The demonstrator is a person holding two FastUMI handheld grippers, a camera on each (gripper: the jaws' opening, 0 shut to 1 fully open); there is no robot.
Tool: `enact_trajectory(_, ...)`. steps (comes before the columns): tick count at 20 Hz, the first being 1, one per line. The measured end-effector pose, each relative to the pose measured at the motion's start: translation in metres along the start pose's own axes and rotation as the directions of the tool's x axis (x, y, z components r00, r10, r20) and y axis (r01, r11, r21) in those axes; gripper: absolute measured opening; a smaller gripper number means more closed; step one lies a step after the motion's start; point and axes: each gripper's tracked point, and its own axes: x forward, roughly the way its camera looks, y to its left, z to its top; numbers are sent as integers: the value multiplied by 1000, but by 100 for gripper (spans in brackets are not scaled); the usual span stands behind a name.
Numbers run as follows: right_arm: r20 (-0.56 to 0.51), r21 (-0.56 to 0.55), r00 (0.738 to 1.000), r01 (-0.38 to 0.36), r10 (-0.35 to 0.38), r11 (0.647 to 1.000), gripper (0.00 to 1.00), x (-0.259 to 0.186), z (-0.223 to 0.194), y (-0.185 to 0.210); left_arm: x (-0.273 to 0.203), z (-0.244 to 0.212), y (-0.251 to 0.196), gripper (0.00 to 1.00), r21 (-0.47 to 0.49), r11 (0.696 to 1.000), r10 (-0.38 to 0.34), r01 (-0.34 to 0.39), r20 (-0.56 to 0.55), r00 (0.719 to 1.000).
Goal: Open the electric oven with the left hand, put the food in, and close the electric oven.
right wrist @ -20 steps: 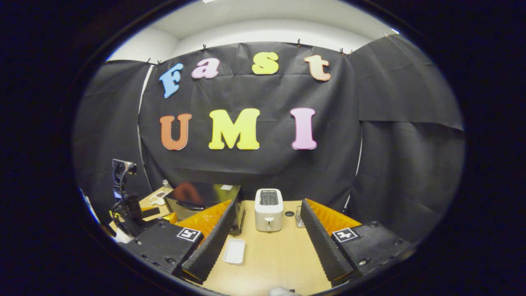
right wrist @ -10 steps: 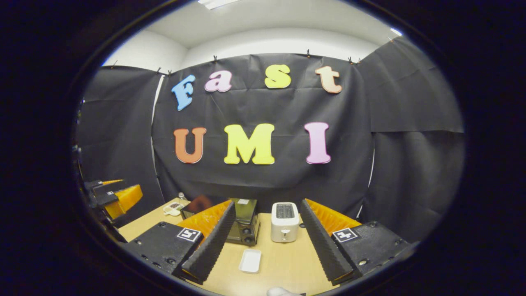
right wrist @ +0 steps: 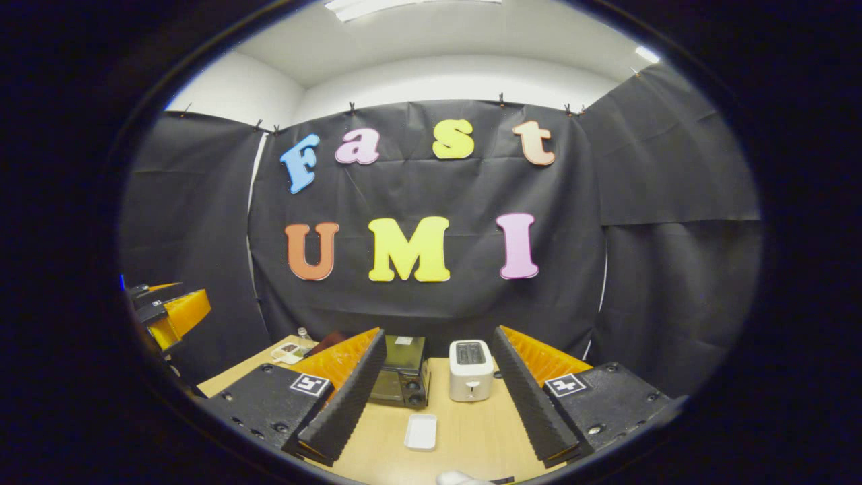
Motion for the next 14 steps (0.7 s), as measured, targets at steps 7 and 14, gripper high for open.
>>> enact_trajectory(7, 12, -12, 1000, 28, -28, 1000, 95, -18, 7, -3, -1, 3, -2, 93, -4, 999, -35, 35, 0, 999)
enact_trajectory(14, 24, -8, 998, 54, -54, 999, 95, -29, 11, -7, -1, 8, -11, 82, -9, 997, -72, 72, 4, 997)
